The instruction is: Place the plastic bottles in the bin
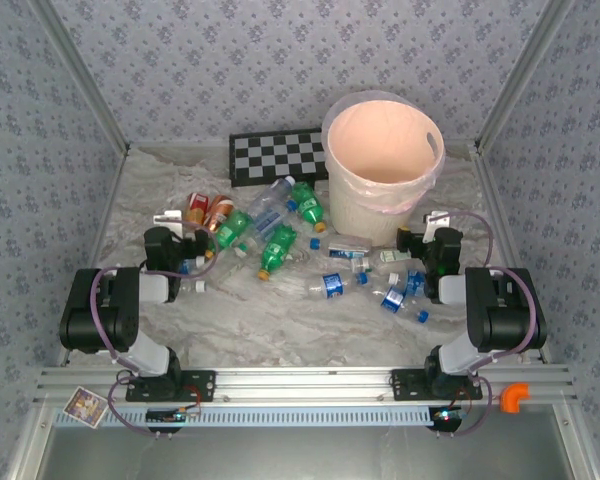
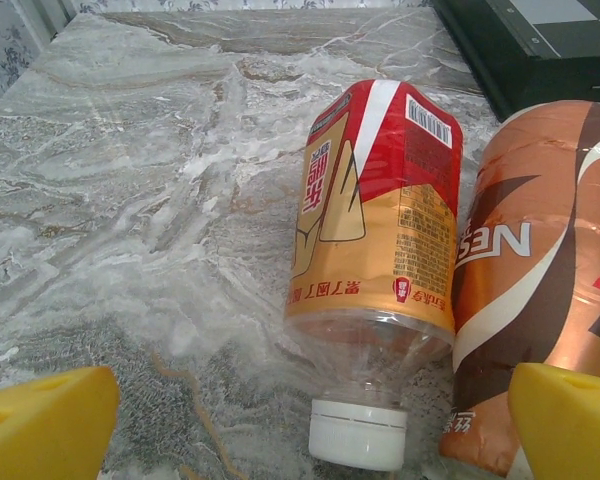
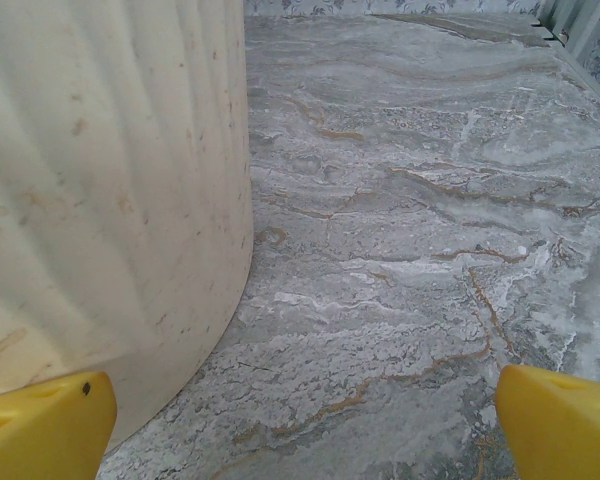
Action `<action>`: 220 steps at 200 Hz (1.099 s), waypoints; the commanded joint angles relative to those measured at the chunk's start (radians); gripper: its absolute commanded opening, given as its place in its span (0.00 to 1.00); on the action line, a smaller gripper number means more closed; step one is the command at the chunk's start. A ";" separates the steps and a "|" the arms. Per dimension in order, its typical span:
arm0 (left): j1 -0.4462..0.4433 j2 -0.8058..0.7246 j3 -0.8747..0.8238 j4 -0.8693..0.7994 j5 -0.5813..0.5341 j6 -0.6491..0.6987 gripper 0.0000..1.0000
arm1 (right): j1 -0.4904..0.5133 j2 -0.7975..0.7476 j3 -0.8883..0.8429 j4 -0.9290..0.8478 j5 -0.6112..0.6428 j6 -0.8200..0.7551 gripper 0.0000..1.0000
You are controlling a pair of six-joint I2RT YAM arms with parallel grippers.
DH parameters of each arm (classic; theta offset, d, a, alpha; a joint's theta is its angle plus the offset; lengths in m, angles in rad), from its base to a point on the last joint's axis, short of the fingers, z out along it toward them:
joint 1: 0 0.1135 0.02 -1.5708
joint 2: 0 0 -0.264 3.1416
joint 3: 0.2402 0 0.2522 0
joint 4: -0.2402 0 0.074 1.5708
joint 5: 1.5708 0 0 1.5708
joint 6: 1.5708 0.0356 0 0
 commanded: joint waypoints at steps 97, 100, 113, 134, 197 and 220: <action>0.008 -0.146 0.219 -0.426 -0.098 -0.055 1.00 | 0.026 -0.012 0.005 0.024 0.116 -0.003 0.99; 0.007 -0.156 0.228 -0.443 -0.115 -0.063 1.00 | 0.033 -0.018 0.003 0.027 0.143 -0.002 0.99; 0.008 -0.221 0.260 -0.502 -0.190 -0.123 1.00 | 0.049 -0.061 -0.007 0.011 0.229 0.009 0.99; 0.008 -0.315 0.331 -0.647 -0.308 -0.287 1.00 | 0.065 -0.164 0.000 -0.086 0.291 0.015 0.99; 0.003 -0.427 0.553 -1.100 -0.182 -0.604 1.00 | -0.064 -0.604 0.170 -0.833 0.206 0.536 1.00; -0.062 -0.482 0.513 -1.093 -0.134 -0.633 1.00 | -0.115 -0.709 0.163 -0.951 0.093 0.703 1.00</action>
